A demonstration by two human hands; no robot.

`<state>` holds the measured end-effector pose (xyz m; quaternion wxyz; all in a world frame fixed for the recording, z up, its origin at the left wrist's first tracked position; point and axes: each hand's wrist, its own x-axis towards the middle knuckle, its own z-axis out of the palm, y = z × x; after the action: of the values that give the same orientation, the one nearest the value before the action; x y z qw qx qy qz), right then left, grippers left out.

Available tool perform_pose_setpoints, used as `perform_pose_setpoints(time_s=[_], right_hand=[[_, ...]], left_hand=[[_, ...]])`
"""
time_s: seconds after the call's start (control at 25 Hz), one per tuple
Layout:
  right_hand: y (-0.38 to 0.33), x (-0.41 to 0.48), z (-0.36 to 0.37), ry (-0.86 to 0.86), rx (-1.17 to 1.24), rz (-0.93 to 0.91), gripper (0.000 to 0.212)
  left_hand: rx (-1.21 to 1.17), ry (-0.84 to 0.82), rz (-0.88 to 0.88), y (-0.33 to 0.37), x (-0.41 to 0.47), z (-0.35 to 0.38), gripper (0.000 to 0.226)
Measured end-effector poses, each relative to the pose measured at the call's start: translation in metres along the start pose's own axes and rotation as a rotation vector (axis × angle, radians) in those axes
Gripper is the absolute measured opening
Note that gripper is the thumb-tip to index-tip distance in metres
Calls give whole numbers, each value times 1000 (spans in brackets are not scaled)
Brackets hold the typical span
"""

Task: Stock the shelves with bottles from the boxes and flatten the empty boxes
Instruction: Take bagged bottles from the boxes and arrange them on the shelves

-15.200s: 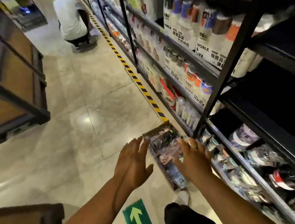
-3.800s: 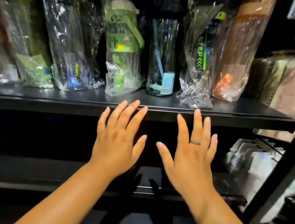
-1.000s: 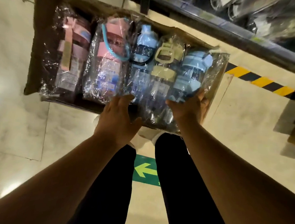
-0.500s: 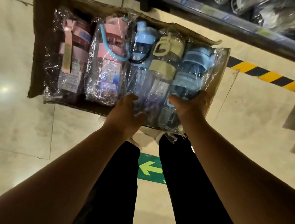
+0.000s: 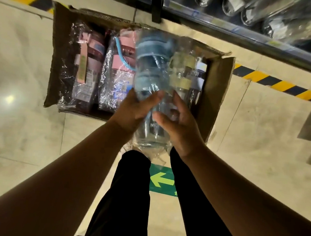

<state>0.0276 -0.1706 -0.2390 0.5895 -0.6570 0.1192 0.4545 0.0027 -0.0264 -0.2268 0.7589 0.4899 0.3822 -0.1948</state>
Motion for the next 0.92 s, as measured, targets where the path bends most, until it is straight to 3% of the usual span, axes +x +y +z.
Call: perform_pose_setpoints(time_s=[0.08,0.2,0.32,0.4,0.52,0.72,0.76,0.92], right_hand=[[2,4,5,140,-104,-33,62],[20,44,-7,433,-403,93,84],[41,91,-18,390,-490,361,114],[47,111,-17,410,-497,394,114],[45,111,-15,463,-418,388,91],[-10,48,-25,327,-154,290,37],[-29,30,-28,286,-146,239,39],[-116,-58,-26,182,-81,135,89]], left_hand=[[-19,93,16,-4,2,-19,39],[-11,255,48,-14,-2,-53,58],[11,267,35,-22,-6,-74,60],[17,285,-3,-27,-12,-78,61],[28,263,-5,-25,-22,-76,70],[-30,250,-17,11,-50,-47,61],[-20,223,-9,23,-58,-39,59],[113,125,65,90,-107,-9,58]])
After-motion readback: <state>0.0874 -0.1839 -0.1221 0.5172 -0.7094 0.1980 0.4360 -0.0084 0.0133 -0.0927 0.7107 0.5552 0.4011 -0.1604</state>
